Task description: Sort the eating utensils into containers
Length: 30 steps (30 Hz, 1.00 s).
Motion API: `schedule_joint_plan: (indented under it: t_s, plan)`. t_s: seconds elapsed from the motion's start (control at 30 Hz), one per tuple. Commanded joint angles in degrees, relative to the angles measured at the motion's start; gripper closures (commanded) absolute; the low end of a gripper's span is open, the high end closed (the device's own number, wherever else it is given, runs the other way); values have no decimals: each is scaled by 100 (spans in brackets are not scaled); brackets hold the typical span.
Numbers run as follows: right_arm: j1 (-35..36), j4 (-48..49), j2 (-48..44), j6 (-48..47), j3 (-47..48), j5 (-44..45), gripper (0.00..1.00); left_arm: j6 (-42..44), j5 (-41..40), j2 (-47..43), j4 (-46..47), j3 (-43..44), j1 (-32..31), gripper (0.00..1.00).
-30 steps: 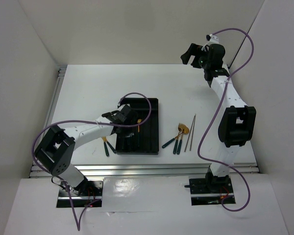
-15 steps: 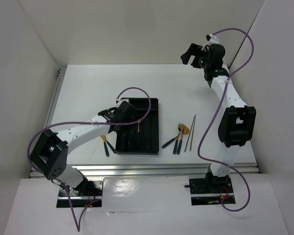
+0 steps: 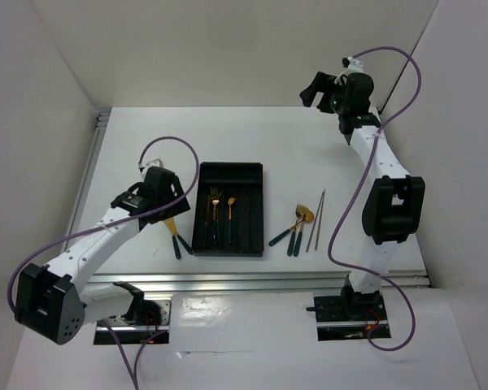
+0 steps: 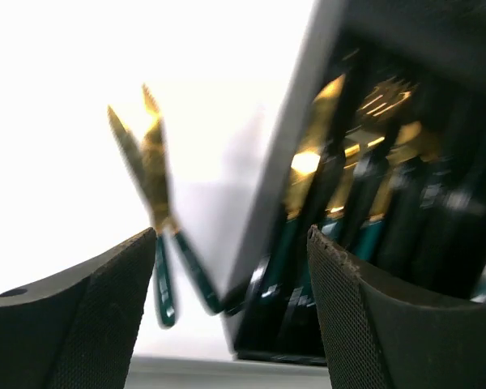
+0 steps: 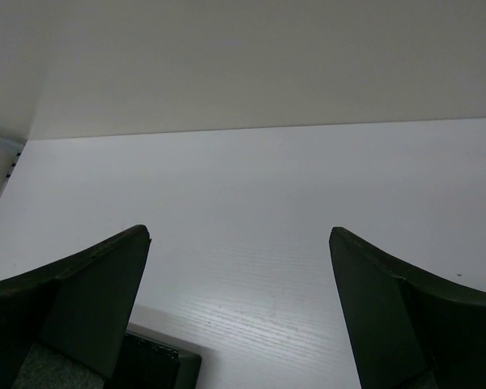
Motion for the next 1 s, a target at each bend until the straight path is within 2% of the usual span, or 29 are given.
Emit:
schedule_joint_plan:
  t_s: [0.0, 0.17, 0.47, 0.6, 0.83, 0.97]
  plan:
    - [-35, 243, -232, -3, 104, -70, 0, -349, 170, -228, -178, -552, 156, 19]
    - [-35, 243, -179, -3, 104, -176, 0, -754, 224, -229, -309, -1072, 209, 20]
    - [-35, 243, -179, -3, 104, -176, 0, -1000, 523, -106, -257, -1591, 209, 36]
    - [-35, 243, -179, -3, 104, -176, 0, -1000, 593, -44, -257, -1705, 209, 41]
    - [-35, 243, -179, -3, 104, -176, 0, -1062, 593, 132, -310, -1706, 209, 44]
    - [-35, 243, -179, -3, 104, -114, 0, -1062, 593, 526, -362, -1706, 209, 47]
